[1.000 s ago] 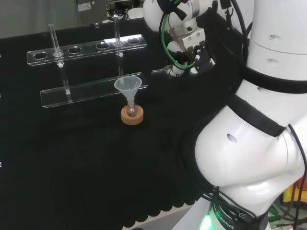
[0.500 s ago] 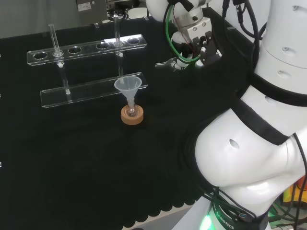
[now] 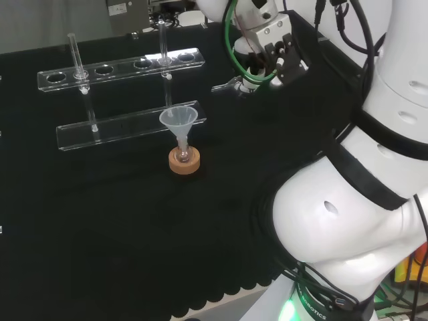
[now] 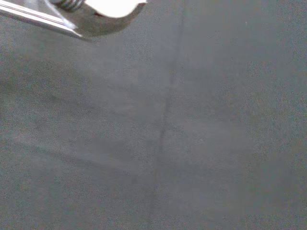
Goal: Pour all the NaCl from the weighing funnel into the round-bottom flask.
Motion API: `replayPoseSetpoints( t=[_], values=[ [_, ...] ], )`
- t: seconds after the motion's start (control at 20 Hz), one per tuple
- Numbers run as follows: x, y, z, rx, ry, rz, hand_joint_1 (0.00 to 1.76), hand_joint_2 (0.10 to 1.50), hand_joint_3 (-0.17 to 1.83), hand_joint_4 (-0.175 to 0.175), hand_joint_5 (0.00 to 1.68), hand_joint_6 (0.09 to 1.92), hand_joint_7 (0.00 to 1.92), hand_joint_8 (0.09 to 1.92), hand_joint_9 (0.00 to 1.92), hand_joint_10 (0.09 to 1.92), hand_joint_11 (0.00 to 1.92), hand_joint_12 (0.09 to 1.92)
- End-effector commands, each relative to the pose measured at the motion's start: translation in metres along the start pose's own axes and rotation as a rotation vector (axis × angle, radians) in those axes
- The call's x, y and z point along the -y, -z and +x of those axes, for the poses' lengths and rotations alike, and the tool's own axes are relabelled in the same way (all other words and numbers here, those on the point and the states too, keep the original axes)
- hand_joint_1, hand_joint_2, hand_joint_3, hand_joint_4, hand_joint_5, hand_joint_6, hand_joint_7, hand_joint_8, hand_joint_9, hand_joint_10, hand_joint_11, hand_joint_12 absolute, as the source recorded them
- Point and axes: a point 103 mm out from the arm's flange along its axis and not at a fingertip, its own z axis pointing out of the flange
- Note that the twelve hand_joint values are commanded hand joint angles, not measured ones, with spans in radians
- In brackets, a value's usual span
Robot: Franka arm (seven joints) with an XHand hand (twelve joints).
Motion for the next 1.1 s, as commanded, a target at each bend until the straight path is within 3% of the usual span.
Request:
replayPoseSetpoints(
  t=[0.05,0.5,1.1],
  values=[
    [0.013,0.014,0.034,0.046,0.043,0.000,1.05,0.87,0.45,0.168,1.03,1.00,1.06,0.59,1.28,0.29,0.81,1.11],
    [0.017,0.021,0.057,0.097,0.076,0.023,1.05,0.87,0.46,0.168,1.04,1.01,1.07,0.59,1.29,0.29,0.82,1.11],
    [0.004,0.023,0.068,0.181,0.093,0.063,1.05,0.87,0.46,0.169,1.04,1.01,1.07,0.59,1.29,0.29,0.82,1.10]
  ],
)
